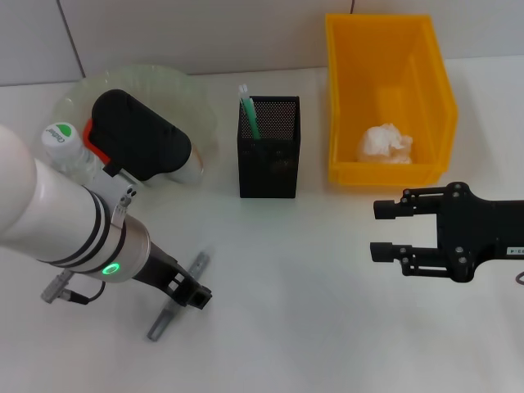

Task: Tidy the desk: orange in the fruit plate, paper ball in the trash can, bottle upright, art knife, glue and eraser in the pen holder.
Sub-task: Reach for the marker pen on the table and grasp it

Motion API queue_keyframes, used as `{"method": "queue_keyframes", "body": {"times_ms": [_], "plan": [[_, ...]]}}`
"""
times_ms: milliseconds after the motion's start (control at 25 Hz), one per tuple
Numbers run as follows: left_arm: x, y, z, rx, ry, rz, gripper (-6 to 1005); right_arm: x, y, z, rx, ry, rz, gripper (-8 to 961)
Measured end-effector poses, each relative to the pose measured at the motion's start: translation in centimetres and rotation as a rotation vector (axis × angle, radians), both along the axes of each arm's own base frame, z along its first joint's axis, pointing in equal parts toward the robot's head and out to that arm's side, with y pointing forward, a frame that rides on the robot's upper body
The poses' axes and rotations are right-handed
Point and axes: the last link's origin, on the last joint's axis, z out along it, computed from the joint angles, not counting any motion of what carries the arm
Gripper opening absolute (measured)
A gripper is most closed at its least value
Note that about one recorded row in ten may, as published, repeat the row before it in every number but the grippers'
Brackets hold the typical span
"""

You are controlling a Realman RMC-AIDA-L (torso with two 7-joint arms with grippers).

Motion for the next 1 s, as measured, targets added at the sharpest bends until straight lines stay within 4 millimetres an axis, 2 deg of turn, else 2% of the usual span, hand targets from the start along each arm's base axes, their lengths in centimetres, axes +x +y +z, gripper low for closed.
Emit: {"method": "queue_keyframes", "body": {"times_ms": [720, 920, 1000], "plan": [[-0.3, -0.01, -0.36, -0.001, 0.004, -0.01, 666, -0.11, 0.2, -0.1, 0.001, -0.004, 0.002, 573], [-0.53, 0.0, -0.39, -0.002, 0.008, -0.008, 584, -0.15, 0.23, -0.1, 0.001, -0.004, 0.003, 574], [-0.6, 0.03, -0.42, -0.002, 0.009, -0.006, 584, -0.17, 0.25, -0.1, 0.001, -0.004, 0.004, 574]]}}
